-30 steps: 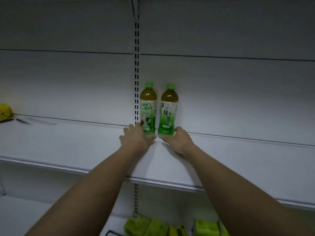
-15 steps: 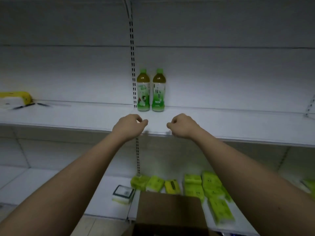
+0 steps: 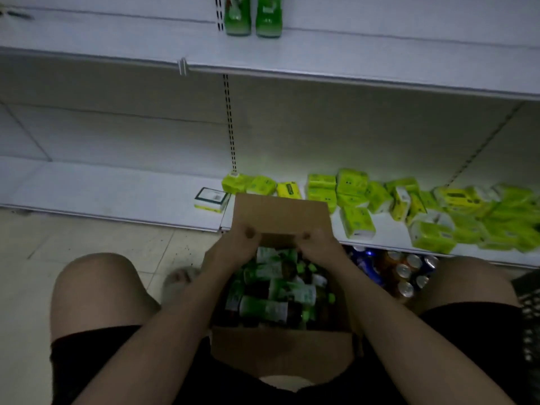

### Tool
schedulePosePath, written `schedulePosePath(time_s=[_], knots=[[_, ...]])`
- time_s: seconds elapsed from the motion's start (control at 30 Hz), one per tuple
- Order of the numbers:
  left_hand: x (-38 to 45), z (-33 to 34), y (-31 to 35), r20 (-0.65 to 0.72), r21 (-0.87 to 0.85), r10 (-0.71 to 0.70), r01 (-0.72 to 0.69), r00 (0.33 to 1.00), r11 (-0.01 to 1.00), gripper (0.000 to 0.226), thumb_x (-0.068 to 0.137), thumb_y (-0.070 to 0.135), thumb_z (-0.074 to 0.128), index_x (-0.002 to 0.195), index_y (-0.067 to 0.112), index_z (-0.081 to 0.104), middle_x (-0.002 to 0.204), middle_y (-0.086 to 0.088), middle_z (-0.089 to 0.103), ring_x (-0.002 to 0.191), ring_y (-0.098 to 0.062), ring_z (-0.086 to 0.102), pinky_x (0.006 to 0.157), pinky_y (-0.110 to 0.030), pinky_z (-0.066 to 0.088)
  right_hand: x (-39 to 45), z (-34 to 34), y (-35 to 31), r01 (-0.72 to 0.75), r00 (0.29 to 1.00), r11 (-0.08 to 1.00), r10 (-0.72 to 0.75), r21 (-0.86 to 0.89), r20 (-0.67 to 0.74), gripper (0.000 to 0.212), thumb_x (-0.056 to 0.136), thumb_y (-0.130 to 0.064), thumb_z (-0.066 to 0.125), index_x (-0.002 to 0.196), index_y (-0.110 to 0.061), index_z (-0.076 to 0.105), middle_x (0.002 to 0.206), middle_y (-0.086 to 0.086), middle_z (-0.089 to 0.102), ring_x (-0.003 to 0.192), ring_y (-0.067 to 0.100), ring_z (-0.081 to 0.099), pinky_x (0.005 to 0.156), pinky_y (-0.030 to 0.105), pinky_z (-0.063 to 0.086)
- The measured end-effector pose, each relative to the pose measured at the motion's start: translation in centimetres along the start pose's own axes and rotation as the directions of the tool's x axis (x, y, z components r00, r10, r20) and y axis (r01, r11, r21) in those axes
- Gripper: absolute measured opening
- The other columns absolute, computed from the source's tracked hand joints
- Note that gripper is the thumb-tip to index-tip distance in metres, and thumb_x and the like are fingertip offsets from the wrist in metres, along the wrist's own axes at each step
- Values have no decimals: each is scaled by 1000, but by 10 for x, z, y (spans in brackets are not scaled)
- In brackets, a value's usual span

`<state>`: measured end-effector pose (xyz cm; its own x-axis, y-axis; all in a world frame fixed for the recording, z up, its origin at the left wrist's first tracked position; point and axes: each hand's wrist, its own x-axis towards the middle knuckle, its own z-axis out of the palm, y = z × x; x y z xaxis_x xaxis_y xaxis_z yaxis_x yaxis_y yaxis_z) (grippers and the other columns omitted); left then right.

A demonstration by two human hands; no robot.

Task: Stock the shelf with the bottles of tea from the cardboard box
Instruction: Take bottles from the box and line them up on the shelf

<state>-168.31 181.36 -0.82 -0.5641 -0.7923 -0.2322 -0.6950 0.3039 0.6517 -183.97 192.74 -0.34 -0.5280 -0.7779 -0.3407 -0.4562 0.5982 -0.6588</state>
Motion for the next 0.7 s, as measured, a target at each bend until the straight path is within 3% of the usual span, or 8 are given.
schedulePosePath(time_s=[0.1, 0.2, 0.23, 0.3, 0.37, 0.5, 0.63, 0.7], knots=[[-8, 42, -35, 8, 182, -2, 1, 1000, 983, 27, 94, 31, 53, 111, 14, 65, 102, -2, 62, 93, -23, 62, 76, -31, 51, 8, 22, 49, -122, 990, 991, 118, 46, 73, 32, 94, -23, 46, 73, -3, 61, 69, 17, 55, 62, 21, 48, 58, 26, 34], [-12, 71, -66, 122, 340, -39, -5, 992, 941, 32, 92, 30, 52, 122, 22, 58, 115, -7, 61, 103, -27, 57, 83, -41, 53, 16, 49, 91, -273, 959, 954, 259, 126, 118, 33, 93, -15, 46, 61, -11, 49, 64, 7, 48, 61, 22, 46, 62, 29, 33], [-11, 77, -74, 149, 377, -58, -3, 987, 926, 38, 92, 30, 53, 129, 23, 54, 121, -9, 59, 108, -29, 55, 87, -43, 51, 17, 57, 100, -327, 942, 933, 307, 152, 136, 29, 92, -16, 47, 65, -9, 51, 69, 9, 52, 65, 25, 50, 63, 31, 35], [-5, 84, -84, 181, 399, -91, 11, 979, 917, 50, 92, 30, 55, 140, 23, 45, 130, -10, 53, 115, -32, 51, 90, -44, 50, 22, 74, 113, -453, 888, 859, 410, 241, 208, 23, 94, -22, 49, 97, -2, 60, 96, 14, 64, 87, 30, 61, 67, 33, 46], [10, 92, -88, 195, 393, -130, 44, 972, 918, 54, 91, 31, 57, 142, 22, 42, 133, -12, 50, 116, -34, 50, 93, -45, 49, 26, 83, 122, -582, 811, 746, 504, 324, 297, 33, 96, -26, 47, 120, -4, 53, 113, 14, 62, 97, 28, 61, 68, 32, 50], [29, 119, -90, 269, 298, -140, 56, 953, 953, 49, 86, 28, 63, 132, 20, 50, 127, -11, 56, 116, -31, 52, 93, -47, 51, 30, 95, 146, -744, 666, 493, 602, 451, 441, 38, 98, -27, 49, 130, -6, 48, 115, 15, 57, 100, 28, 57, 76, 37, 50], [32, 148, -110, 362, 339, -161, 31, 918, 940, 55, 87, 28, 64, 139, 20, 45, 134, -9, 51, 123, -30, 47, 98, -46, 47, 46, 109, 166, -692, 599, 64, 607, 719, 522, 42, 94, -29, 59, 129, -9, 53, 126, 14, 52, 113, 28, 54, 69, 37, 52], [35, 155, -120, 386, 399, -169, 1, 907, 917, 57, 88, 27, 63, 141, 21, 42, 137, -8, 47, 127, -29, 42, 101, -47, 44, 59, 112, 169, -656, 606, 10, 603, 755, 519, 40, 91, -28, 61, 127, -11, 58, 131, 12, 55, 119, 28, 54, 72, 36, 52]])
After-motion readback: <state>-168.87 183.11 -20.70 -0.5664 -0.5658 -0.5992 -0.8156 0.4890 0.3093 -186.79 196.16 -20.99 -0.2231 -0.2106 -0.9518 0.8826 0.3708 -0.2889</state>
